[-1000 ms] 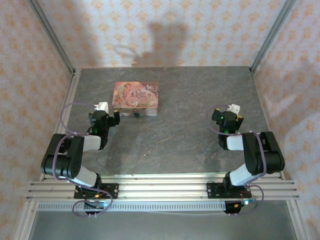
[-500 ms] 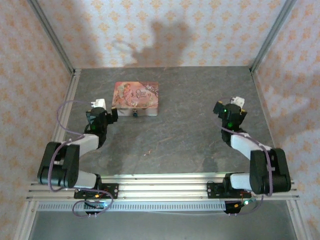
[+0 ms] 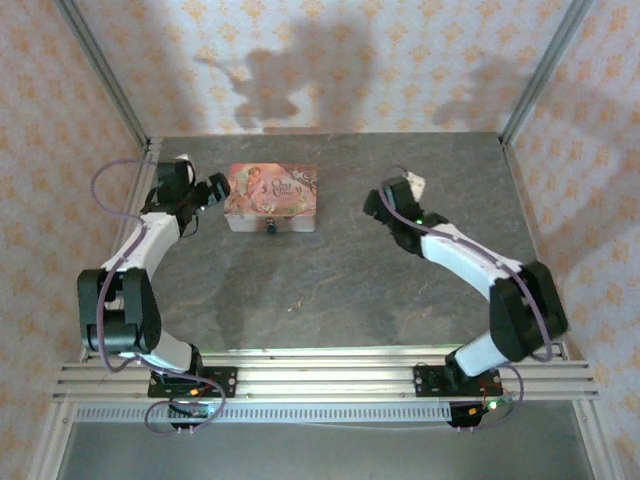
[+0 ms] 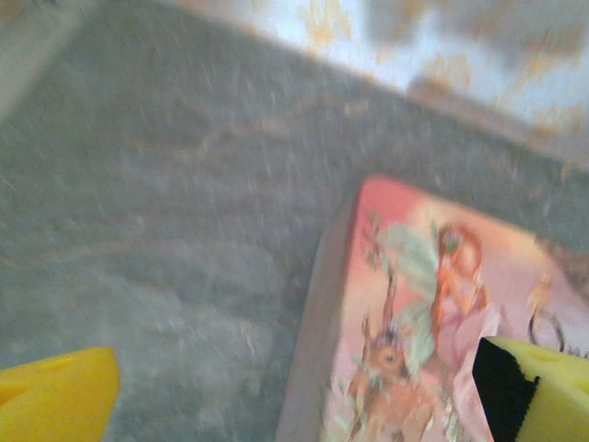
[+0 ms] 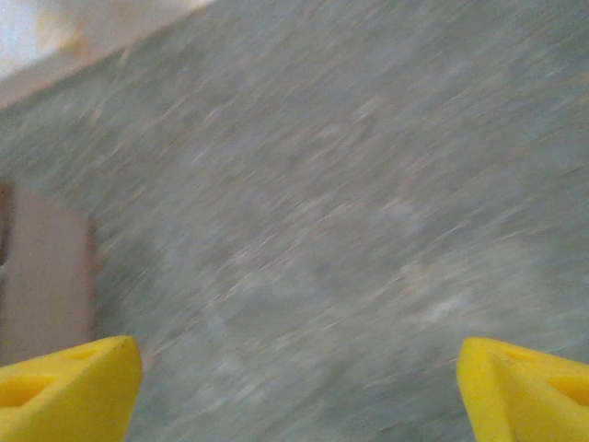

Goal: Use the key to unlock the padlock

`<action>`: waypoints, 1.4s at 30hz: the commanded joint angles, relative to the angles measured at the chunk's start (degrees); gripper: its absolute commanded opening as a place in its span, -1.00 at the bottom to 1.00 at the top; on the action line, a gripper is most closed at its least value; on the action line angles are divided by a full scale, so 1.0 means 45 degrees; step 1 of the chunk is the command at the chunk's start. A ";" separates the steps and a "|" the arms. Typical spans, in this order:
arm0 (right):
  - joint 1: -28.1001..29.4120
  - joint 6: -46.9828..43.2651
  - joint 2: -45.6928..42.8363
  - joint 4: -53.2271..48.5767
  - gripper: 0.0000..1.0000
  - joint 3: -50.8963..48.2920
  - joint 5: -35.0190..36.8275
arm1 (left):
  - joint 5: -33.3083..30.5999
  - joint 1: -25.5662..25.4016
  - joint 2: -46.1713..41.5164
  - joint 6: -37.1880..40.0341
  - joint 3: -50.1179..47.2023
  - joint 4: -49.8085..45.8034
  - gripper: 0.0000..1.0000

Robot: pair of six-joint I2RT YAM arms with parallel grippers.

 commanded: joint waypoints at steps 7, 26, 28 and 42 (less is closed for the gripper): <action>0.0681 0.1130 0.4579 -0.0635 0.46 0.4267 -0.5262 | 0.4459 0.0144 0.2436 -0.0235 0.0983 -0.1383 0.34; -0.0315 0.0517 0.2302 -0.2320 0.15 0.1631 -0.4626 | 0.3893 -0.4902 0.6323 -0.1096 0.5589 -0.1464 0.28; -0.0320 0.0525 0.1900 -0.2401 0.16 0.1339 -0.4577 | 0.3677 -0.5013 0.6358 -0.1091 0.5827 -0.1585 0.30; -0.0441 0.0377 -0.1434 -0.4688 0.38 0.1356 -0.3492 | -0.0787 -0.4908 0.1252 0.1421 0.4583 -0.6225 0.62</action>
